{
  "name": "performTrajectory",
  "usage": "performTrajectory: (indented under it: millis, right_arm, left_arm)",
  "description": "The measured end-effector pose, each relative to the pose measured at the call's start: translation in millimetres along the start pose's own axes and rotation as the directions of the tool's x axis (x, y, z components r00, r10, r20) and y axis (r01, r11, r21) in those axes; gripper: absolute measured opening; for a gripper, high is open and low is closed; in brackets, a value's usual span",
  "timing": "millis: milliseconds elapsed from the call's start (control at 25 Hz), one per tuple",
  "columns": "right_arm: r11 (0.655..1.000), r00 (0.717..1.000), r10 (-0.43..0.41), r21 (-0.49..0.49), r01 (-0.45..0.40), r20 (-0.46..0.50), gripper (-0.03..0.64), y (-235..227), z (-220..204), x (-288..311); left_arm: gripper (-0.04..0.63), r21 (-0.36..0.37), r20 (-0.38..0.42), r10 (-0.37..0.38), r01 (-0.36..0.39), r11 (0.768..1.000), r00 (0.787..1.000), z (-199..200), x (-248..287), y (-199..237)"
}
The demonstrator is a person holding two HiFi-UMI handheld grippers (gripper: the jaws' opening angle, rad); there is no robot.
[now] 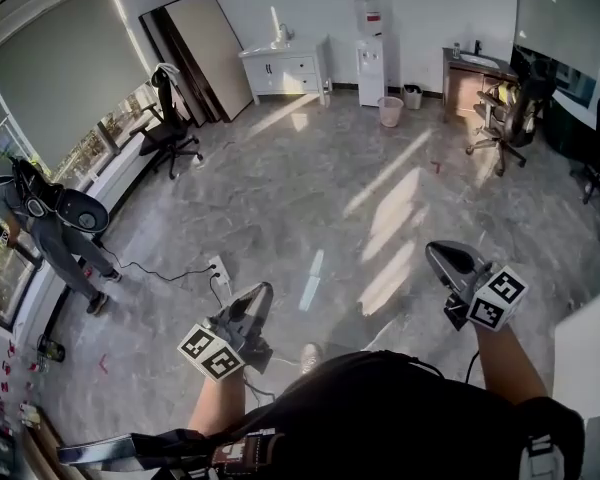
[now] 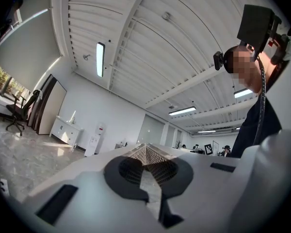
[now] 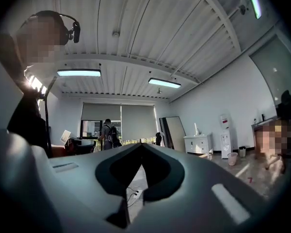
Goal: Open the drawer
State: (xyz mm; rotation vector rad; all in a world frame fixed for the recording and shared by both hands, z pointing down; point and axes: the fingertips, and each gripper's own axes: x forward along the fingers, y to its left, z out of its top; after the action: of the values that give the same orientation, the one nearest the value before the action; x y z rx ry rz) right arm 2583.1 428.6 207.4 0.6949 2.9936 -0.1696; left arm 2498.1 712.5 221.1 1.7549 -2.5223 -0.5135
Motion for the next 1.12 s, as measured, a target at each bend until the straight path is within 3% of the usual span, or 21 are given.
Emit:
performTrajectory:
  millis: [360, 520, 680, 920, 1120]
  right_arm:
    - [0.993, 0.993, -0.114, -0.034, 0.113, -0.022, 0.002, -57, -11, 56]
    - [0.986, 0.986, -0.165, -0.028, 0.164, -0.015, 0.002, -83, -12, 119]
    - [0.986, 0.987, -0.160, -0.041, 0.160, -0.010, 0.002, -96, 0, 202]
    - [0.987, 0.988, -0.157, -0.027, 0.157, 0.012, 0.002, -115, 0, 314]
    - [0.991, 0.991, -0.132, -0.017, 0.132, -0.013, 0.002, -136, -14, 373]
  left_arm:
    - [-0.009, -0.040, -0.012, -0.125, 0.124, 0.991, 0.992, -8, 74, 93]
    - [-0.009, -0.057, -0.007, -0.173, 0.172, 0.983, 0.985, 7, 103, 161]
    - [-0.009, -0.042, -0.026, -0.205, 0.204, 0.978, 0.978, 42, 125, 231]
    - [-0.009, -0.033, -0.046, -0.200, 0.199, 0.980, 0.979, 73, 135, 335]
    - [-0.009, -0.040, -0.036, -0.169, 0.167, 0.985, 0.985, 81, 142, 389]
